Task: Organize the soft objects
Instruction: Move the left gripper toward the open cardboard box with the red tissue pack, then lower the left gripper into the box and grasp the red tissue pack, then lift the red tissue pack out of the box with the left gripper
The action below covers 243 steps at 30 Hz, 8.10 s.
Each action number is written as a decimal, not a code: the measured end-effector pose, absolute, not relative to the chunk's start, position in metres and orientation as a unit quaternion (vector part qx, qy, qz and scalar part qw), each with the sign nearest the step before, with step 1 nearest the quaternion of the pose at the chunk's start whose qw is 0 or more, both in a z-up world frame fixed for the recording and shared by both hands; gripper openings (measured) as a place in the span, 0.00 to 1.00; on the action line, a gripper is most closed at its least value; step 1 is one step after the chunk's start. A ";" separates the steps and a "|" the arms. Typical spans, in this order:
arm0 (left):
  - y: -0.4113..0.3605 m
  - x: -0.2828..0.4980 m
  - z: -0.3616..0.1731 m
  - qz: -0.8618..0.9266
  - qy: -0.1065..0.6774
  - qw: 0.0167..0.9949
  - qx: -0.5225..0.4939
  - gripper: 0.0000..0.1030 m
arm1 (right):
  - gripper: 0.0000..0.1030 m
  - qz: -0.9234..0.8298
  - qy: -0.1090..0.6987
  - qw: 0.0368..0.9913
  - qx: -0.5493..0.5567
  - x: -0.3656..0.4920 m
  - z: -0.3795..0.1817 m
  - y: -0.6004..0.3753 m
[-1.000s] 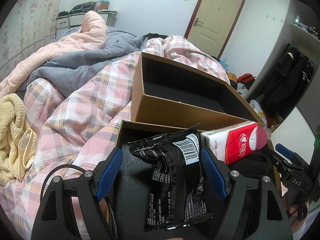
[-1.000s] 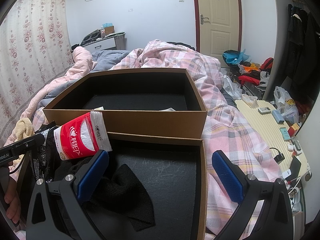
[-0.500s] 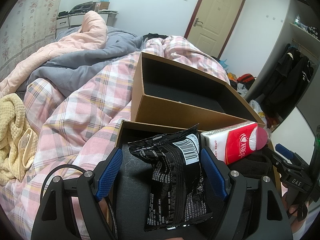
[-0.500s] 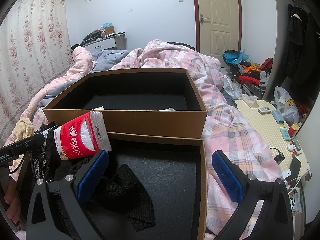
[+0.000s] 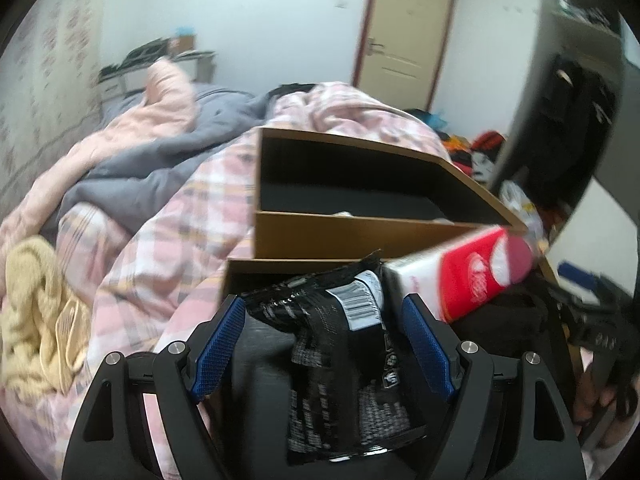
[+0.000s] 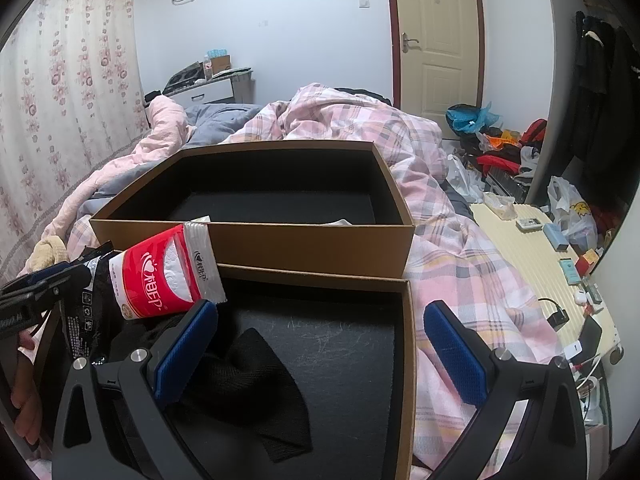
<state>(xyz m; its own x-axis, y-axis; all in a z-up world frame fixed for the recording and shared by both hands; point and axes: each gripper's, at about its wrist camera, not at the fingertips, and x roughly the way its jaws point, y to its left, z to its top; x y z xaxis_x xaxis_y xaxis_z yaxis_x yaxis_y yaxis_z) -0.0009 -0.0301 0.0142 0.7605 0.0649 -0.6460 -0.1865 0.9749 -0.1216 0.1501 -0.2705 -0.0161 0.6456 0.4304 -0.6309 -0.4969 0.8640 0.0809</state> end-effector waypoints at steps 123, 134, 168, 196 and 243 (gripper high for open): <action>-0.008 0.027 0.017 0.018 0.456 0.869 -0.190 0.73 | 0.99 0.210 0.398 0.892 -0.039 0.206 -0.043 -0.222; -0.013 0.049 0.074 0.037 0.432 0.886 -0.162 0.74 | 0.99 0.210 0.398 0.892 -0.037 0.207 -0.042 -0.222; -0.054 0.191 -0.006 0.108 0.558 0.820 0.066 0.74 | 0.99 0.209 0.391 0.895 -0.042 0.204 -0.041 -0.221; -0.024 0.186 0.018 0.034 0.570 0.821 -0.011 0.34 | 0.99 0.212 0.389 0.896 -0.035 0.203 -0.041 -0.223; -0.040 -0.009 0.026 -0.098 0.443 0.876 -0.164 0.66 | 0.99 0.212 0.388 0.896 -0.033 0.204 -0.040 -0.224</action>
<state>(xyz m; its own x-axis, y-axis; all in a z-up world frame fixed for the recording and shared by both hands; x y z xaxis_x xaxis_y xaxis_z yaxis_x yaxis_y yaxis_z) -0.0088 -0.0404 0.0256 0.5892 -0.3162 -0.7436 0.0260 0.9272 -0.3736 0.2037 -0.2237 -0.0398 0.6082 0.3546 -0.7101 -0.4053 0.9080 0.1063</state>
